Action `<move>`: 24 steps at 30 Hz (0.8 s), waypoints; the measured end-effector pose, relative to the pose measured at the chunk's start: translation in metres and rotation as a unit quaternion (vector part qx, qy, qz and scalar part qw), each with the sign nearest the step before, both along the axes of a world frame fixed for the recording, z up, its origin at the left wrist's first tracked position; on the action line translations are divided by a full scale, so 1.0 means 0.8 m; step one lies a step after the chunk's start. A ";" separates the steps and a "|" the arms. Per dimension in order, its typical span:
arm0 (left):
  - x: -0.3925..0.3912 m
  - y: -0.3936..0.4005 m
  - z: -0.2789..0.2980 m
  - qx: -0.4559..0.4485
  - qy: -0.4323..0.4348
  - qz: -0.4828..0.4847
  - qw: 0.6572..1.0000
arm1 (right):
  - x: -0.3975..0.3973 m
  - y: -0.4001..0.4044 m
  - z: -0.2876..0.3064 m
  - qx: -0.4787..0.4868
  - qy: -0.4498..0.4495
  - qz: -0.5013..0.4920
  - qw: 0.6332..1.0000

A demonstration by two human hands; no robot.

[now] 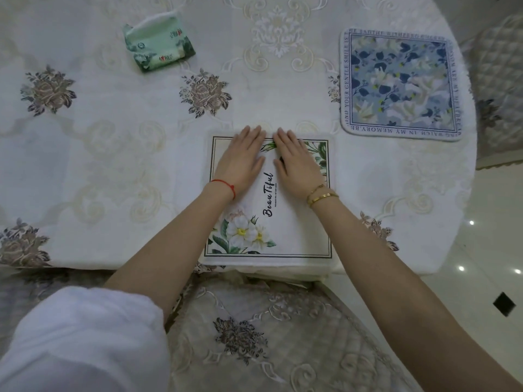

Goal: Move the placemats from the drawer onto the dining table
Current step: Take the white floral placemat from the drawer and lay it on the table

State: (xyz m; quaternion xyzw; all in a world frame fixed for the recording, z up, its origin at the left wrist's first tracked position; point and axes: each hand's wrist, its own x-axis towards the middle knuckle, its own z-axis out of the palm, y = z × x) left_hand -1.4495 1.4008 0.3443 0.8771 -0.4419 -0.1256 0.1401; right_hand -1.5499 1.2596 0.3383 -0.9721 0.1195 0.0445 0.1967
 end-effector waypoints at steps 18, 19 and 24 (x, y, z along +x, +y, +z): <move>-0.029 0.064 0.000 -0.002 0.012 0.012 1.000 | -0.054 0.010 0.009 0.010 -0.007 -0.012 1.000; -0.035 0.060 -0.003 0.002 0.019 0.011 1.000 | -0.050 0.021 0.006 0.013 0.001 -0.007 1.000; -0.034 0.083 -0.008 0.022 0.007 0.049 0.999 | -0.079 0.006 0.001 0.002 0.005 -0.044 0.999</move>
